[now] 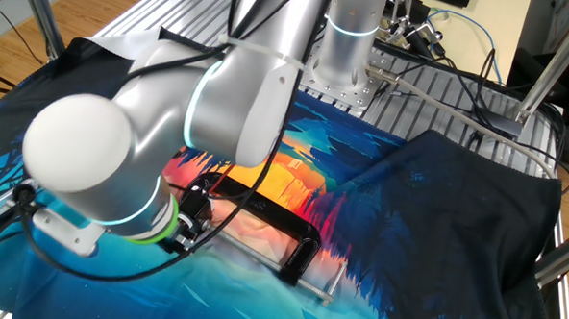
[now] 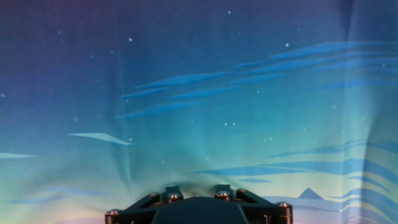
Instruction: Sharpen the pencil with a pencil sharpener
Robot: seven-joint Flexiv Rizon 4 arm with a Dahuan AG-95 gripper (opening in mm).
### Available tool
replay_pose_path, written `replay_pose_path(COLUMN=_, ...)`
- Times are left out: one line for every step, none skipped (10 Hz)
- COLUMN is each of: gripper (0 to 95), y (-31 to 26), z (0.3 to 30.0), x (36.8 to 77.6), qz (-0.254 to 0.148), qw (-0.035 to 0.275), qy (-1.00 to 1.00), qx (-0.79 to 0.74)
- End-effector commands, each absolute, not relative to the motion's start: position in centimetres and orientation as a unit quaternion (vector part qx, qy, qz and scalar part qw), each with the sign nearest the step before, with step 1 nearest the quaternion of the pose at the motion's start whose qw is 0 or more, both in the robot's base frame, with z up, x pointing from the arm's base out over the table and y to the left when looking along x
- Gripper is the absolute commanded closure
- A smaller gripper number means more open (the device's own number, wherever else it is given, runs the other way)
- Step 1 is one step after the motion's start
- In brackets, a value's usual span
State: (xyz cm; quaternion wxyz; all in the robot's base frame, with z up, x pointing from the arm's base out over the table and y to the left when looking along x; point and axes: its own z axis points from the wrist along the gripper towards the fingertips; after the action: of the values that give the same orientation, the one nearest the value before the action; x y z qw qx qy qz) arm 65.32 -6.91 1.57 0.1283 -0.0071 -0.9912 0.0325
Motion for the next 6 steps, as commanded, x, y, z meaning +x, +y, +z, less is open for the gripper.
replay_pose_path(gripper=76.0, y=-6.90, z=1.63, x=65.20, qz=0.033, qw=0.129, qy=-0.991, qx=-0.007)
replay_pose_path(gripper=76.0, y=-6.89, z=1.61, x=65.19, qz=0.033, qw=0.129, qy=-0.991, qx=-0.008)
replay_pose_path(gripper=76.0, y=-6.84, z=1.57, x=65.14, qz=0.033, qw=0.130, qy=-0.991, qx=-0.010)
replay_pose_path(gripper=76.0, y=-6.74, z=1.48, x=65.04, qz=0.033, qw=0.131, qy=-0.991, qx=-0.012)
replay_pose_path(gripper=76.0, y=-6.68, z=1.45, x=64.95, qz=0.033, qw=0.131, qy=-0.991, qx=-0.011)
replay_pose_path(gripper=76.0, y=-6.69, z=1.45, x=64.95, qz=0.033, qw=0.132, qy=-0.991, qx=-0.010)
